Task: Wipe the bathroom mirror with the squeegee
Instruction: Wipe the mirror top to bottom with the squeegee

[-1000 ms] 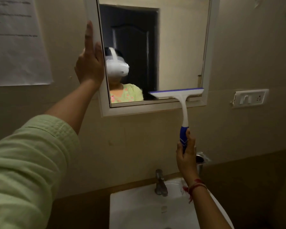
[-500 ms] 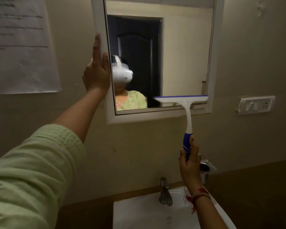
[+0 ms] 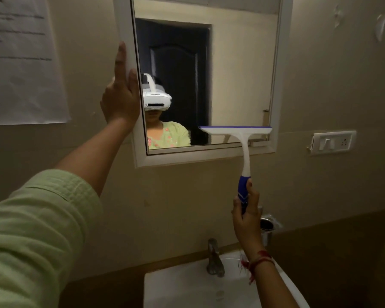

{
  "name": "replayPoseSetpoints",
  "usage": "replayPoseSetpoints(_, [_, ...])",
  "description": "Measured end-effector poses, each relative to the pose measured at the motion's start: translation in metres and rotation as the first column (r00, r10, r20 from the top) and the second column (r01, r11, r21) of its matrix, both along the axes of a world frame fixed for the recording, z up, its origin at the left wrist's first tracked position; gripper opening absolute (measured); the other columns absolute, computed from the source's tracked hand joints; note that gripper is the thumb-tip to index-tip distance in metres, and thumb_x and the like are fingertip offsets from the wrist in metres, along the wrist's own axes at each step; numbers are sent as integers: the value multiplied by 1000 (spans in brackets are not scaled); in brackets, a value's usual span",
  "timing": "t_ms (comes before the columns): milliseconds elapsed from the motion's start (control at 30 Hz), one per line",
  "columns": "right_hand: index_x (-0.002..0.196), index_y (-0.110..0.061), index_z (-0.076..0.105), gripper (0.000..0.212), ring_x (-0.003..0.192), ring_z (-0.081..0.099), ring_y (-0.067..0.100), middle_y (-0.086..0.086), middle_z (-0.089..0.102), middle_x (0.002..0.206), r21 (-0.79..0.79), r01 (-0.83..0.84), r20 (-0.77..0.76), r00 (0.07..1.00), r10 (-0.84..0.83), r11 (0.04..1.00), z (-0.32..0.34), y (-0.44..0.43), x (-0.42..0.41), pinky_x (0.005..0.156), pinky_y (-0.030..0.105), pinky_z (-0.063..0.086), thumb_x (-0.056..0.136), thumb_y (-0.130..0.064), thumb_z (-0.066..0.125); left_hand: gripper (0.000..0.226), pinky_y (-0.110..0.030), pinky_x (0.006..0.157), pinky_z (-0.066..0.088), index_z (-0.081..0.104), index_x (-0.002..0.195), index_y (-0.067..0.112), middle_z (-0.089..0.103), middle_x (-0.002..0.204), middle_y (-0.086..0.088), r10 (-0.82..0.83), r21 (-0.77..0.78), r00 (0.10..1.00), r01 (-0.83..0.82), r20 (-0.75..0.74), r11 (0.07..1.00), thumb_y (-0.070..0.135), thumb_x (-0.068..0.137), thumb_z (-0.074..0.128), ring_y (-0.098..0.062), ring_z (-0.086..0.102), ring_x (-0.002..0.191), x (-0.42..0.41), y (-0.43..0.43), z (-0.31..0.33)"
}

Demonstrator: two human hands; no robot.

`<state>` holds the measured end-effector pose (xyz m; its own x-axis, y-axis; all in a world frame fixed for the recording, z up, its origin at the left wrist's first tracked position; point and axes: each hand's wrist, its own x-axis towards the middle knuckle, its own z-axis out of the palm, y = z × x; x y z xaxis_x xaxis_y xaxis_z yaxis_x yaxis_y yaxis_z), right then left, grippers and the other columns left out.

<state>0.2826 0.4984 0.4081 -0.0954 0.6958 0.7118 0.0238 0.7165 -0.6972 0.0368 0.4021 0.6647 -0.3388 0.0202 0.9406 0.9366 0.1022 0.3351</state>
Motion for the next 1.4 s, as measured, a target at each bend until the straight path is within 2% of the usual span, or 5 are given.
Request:
replayPoseSetpoints(333, [132, -50, 20, 61, 81, 56, -5, -18, 44, 110, 6, 56, 48, 997, -56, 998, -17, -16, 12, 59, 14, 50, 93, -13, 48, 51, -24, 53, 23, 20, 145, 28, 48, 77, 4, -8, -3, 1000, 8, 1, 1000, 46, 98, 23, -7, 34, 48, -1, 1, 1])
replayPoseSetpoints(600, [132, -42, 25, 49, 59, 55, 2, -8, 52, 86, 118, 46, -172, 985, -25, 992, 30, -25, 18, 49, 9, 46, 94, -18, 47, 51, -28, 56, 31, 17, 146, 29, 49, 66, -8, -25, 5, 1000, 25, 0, 1000, 46, 98, 22, -20, 47, 57, 0, 0, 1])
replayPoseSetpoints(1033, [125, -42, 32, 47, 58, 58, 5, -1, 56, 89, 147, -72, -212, 972, 103, 987, 43, -23, 28, 45, 9, 45, 89, -18, 52, 47, -33, 59, 31, 18, 144, 36, 65, 101, -21, 41, 9, 999, -41, -20, 999, 43, 98, 26, -40, 59, 71, 3, -1, 2])
replayPoseSetpoints(1233, [127, -37, 34, 50, 58, 59, 0, -30, 59, 93, 264, -101, -254, 952, 170, 959, 108, -24, 14, 46, 5, 44, 88, -13, 54, 47, -36, 58, 35, 12, 144, 40, 64, 108, -19, 26, -63, 1000, -26, -13, 998, 41, 99, 27, -43, 59, 72, 7, -5, 4])
replayPoseSetpoints(1400, [133, -37, 33, 48, 69, 60, -3, -27, 59, 99, 476, -106, -240, 939, 245, 873, 201, -31, -10, 56, 3, 45, 94, -15, 49, 48, -32, 55, 36, 13, 143, 41, 66, 106, -19, 14, -52, 1000, -15, -19, 999, 40, 98, 29, -42, 60, 68, 6, -5, 4])
